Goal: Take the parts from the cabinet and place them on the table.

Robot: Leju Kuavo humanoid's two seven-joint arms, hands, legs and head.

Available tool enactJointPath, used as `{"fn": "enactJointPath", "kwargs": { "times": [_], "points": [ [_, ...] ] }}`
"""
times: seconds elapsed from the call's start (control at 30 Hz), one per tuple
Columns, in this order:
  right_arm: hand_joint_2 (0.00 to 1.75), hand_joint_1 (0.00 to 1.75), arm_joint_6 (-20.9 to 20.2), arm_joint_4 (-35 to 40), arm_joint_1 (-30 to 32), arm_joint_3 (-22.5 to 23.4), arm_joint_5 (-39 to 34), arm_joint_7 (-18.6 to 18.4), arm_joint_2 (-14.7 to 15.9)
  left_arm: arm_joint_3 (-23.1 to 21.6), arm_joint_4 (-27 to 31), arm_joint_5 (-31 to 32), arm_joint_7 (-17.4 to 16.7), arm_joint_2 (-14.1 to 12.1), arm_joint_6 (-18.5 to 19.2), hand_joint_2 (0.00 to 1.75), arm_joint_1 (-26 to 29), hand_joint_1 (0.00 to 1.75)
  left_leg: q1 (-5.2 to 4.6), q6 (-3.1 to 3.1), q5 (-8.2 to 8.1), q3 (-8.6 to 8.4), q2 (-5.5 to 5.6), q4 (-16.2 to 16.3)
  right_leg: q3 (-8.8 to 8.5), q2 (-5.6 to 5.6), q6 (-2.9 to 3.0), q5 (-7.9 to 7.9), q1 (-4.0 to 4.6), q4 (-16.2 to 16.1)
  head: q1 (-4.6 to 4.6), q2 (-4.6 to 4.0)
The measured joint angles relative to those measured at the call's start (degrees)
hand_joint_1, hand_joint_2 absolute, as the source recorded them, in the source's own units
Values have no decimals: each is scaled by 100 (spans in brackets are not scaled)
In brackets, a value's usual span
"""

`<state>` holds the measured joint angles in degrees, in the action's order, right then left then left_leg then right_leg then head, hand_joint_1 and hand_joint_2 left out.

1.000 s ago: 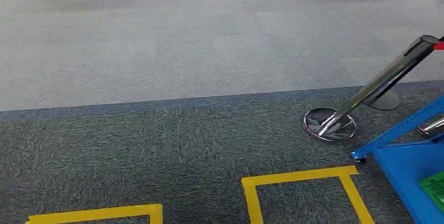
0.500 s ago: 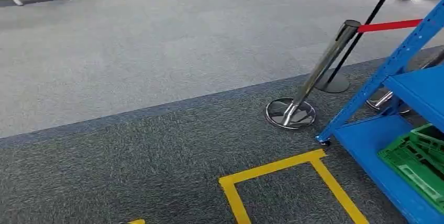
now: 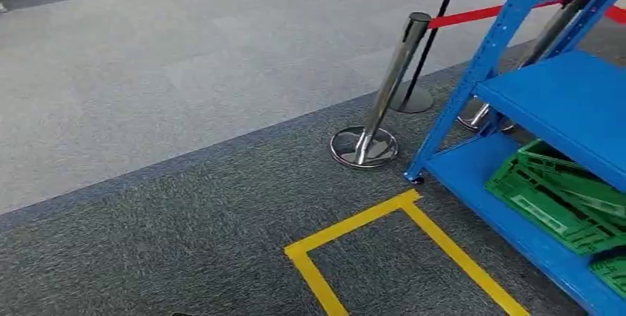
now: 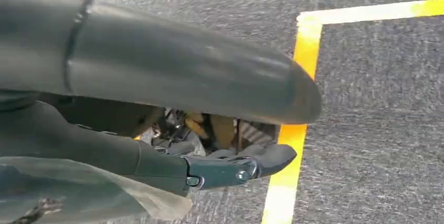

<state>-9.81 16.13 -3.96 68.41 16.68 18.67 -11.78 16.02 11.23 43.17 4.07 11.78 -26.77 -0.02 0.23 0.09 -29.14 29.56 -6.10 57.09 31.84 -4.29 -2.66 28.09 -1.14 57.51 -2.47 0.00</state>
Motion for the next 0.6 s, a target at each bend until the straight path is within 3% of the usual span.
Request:
{"fn": "enactJointPath", "kwargs": {
  "times": [0.1,0.13,0.17,0.2,0.23,0.3,0.33,0.37,0.4,0.43,0.47,0.5,0.53,0.6],
  "points": [
    [0,0,22,0,31,2,-22,-2,4,0,0,0,9,7,9,0,-24,0,40,-86,17,-67,-130,-22,88,167,127,6,58,41,20,0],
    [0,0,63,2,29,2,-33,-26,4,0,2,17,9,13,35,0,-31,0,71,-143,-33,-83,-110,-17,21,240,186,-19,33,-5,20,0],
    [0,0,137,2,27,2,-59,-70,4,0,2,54,7,9,85,0,-43,0,91,-167,-132,-69,172,78,10,292,225,-34,21,-20,51,0],
    [0,0,168,2,10,4,-66,-98,4,0,2,59,9,9,101,0,-57,0,96,-162,-317,50,394,356,9,351,255,-45,21,-17,63,0],
    [0,0,216,4,5,4,-83,-133,4,0,0,72,0,9,133,0,-49,0,92,-153,-526,230,491,759,10,431,272,-45,29,-17,85,0],
    [0,0,306,4,-1,4,-90,-196,4,0,0,111,-50,-4,177,0,-27,0,80,-132,-827,658,536,1632,11,612,301,-46,69,-12,83,0],
    [0,0,348,4,1,4,-92,-227,4,0,0,120,-81,-7,190,0,-14,0,74,-112,-769,747,538,1757,5,709,303,-45,86,-10,81,0],
    [0,0,389,4,4,4,-92,-254,4,0,0,127,-101,-7,201,0,-8,0,67,-84,-585,714,544,1616,-6,806,303,-45,99,-4,85,0],
    [0,0,406,4,5,4,-92,-271,4,0,0,140,-101,-9,203,0,-13,0,57,-43,-299,591,584,1256,-9,905,303,-45,105,2,81,0],
    [0,0,437,4,3,4,-94,-289,2,0,0,157,-103,-9,205,0,-20,0,45,-1,-8,415,690,786,-16,992,303,-45,106,10,83,0],
    [0,0,461,4,3,4,-101,-310,2,0,0,162,-107,-9,216,0,-17,0,34,37,205,255,956,336,-10,1057,301,-44,98,11,85,0],
    [0,0,494,4,-10,4,-103,-328,-7,-2,0,162,-123,-20,225,0,-17,0,61,62,127,210,1193,213,19,1121,278,-42,123,31,70,0],
    [0,0,529,4,-23,4,-111,-360,-11,-2,0,166,-131,-17,234,0,-17,0,53,37,86,148,1158,74,72,1226,243,-56,88,44,87,0],
    [0,0,586,4,9,7,-125,-400,-13,0,0,166,-144,-17,304,0,-23,0,20,39,87,159,1052,93,110,1338,160,-94,41,-2,101,0]
  ]
}}
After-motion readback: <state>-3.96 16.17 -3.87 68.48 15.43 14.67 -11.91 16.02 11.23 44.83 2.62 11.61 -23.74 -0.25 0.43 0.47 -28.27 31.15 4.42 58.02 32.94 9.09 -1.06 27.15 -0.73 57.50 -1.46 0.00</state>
